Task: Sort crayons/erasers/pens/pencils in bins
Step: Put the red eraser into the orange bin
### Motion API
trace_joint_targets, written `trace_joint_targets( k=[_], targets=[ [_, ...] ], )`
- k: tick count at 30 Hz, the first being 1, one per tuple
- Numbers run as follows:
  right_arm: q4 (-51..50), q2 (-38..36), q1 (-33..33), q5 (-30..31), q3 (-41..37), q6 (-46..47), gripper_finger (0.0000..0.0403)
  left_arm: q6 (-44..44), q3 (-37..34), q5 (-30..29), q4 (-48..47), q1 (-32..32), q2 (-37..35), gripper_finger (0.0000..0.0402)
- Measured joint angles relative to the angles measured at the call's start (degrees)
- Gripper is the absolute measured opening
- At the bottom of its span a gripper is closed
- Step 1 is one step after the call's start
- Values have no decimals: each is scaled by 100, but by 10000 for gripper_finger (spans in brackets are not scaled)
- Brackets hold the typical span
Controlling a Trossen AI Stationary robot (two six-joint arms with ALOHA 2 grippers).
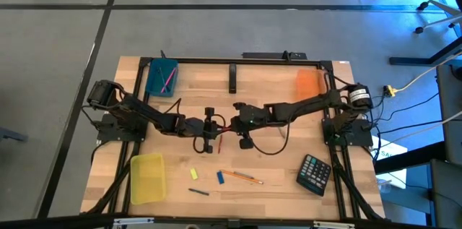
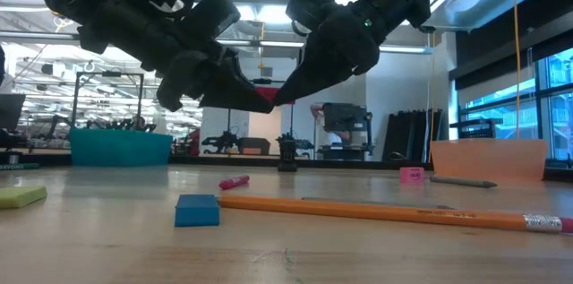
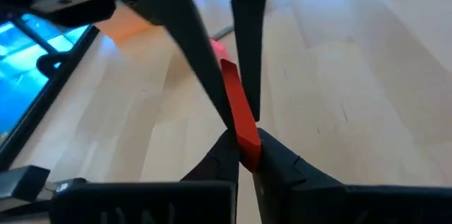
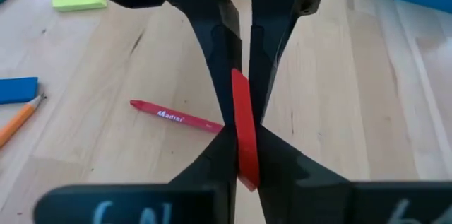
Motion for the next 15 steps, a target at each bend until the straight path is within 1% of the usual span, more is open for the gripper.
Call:
trace_joint_targets(
  k=[2, 4, 7, 9, 12, 15],
  targets=[
    [-179, -98, -6, 16, 2, -6, 30, -224, 2, -92, 64, 23, 0, 24],
    [-639, -263, -55, 39, 1, -40, 26, -418, 13, -139, 75, 38, -8, 40],
    [-1281, -594, -237, 31, -15, 3, 30, -643, 13, -193, 19, 35, -9, 69],
    [-1620, -889, -415, 79, -9, 120, 40, -728, 13, -406, -85, 36, -9, 89],
    [-2275, -1259, -661, 535, -9, 309, 44, -834, 12, -853, -185, 42, -9, 115],
    [-2887, -1626, -906, 1298, -9, 645, 34, -1123, 11, -1053, -274, 83, -9, 130]
  ],
)
